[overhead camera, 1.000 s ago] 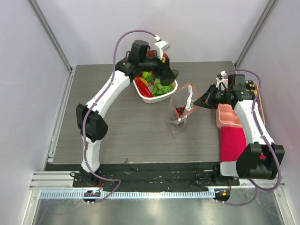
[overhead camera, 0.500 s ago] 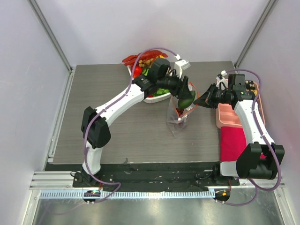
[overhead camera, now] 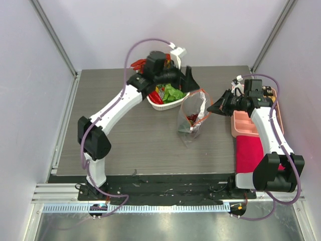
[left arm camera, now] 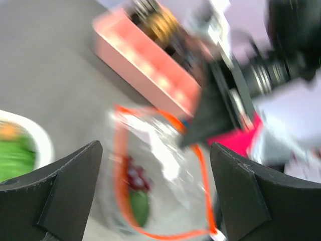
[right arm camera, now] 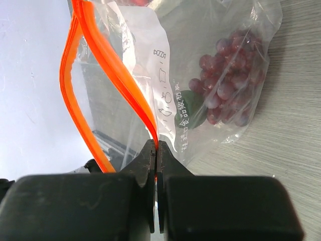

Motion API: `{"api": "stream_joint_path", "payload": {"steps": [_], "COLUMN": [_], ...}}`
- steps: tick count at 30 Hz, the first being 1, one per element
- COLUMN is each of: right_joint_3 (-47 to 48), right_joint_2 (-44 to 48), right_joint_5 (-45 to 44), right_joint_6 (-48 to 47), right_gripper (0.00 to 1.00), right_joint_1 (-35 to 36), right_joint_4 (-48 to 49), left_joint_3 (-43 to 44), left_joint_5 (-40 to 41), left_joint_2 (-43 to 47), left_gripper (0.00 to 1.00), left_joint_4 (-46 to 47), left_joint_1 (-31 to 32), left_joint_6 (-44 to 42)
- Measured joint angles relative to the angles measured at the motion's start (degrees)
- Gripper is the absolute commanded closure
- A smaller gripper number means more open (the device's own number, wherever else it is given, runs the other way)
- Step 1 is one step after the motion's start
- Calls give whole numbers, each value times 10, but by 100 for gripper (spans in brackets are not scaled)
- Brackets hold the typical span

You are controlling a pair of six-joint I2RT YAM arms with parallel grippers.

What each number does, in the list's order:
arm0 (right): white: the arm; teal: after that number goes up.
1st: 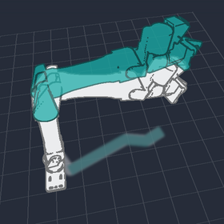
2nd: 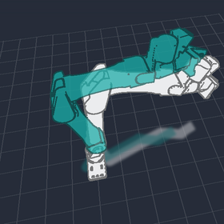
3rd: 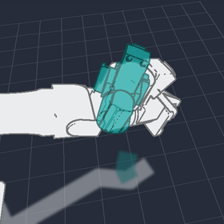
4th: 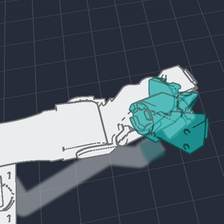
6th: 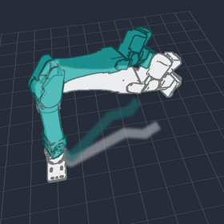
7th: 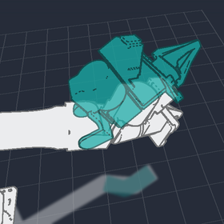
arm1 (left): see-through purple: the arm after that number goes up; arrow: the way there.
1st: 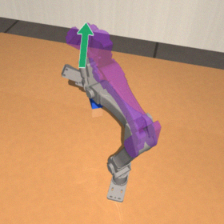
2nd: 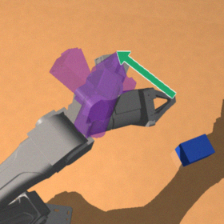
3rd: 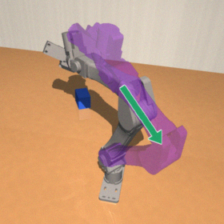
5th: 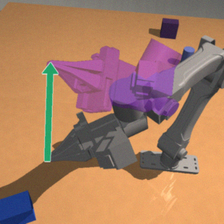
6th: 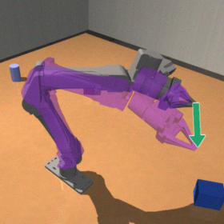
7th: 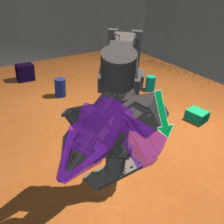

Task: Place the food in the zip-top bag and seal the zipper
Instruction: Place the fake fruit in the zipper food storage bag, then pick up the fake fruit from the bin.

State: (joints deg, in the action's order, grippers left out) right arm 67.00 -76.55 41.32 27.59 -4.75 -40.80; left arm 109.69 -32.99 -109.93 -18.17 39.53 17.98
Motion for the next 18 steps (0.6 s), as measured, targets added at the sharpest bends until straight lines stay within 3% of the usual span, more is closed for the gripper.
{"api": "stream_joint_path", "payload": {"steps": [8, 12, 18], "right_joint_3": [0, 0, 4], "right_joint_2": [0, 0, 0], "right_joint_5": [0, 0, -1], "right_joint_6": [-1, -3, -10], "right_gripper": [99, 99, 99], "right_joint_1": [0, 0, 0], "right_joint_4": [0, 0, -4], "left_joint_3": [95, 120, 102], "left_joint_5": [127, 195, 261], "left_joint_2": [-51, -108, -174], "left_gripper": [19, 27, 28], "left_joint_4": [46, 53, 53], "left_joint_1": [-99, -101, -99], "left_joint_6": [61, 64, 74]}}
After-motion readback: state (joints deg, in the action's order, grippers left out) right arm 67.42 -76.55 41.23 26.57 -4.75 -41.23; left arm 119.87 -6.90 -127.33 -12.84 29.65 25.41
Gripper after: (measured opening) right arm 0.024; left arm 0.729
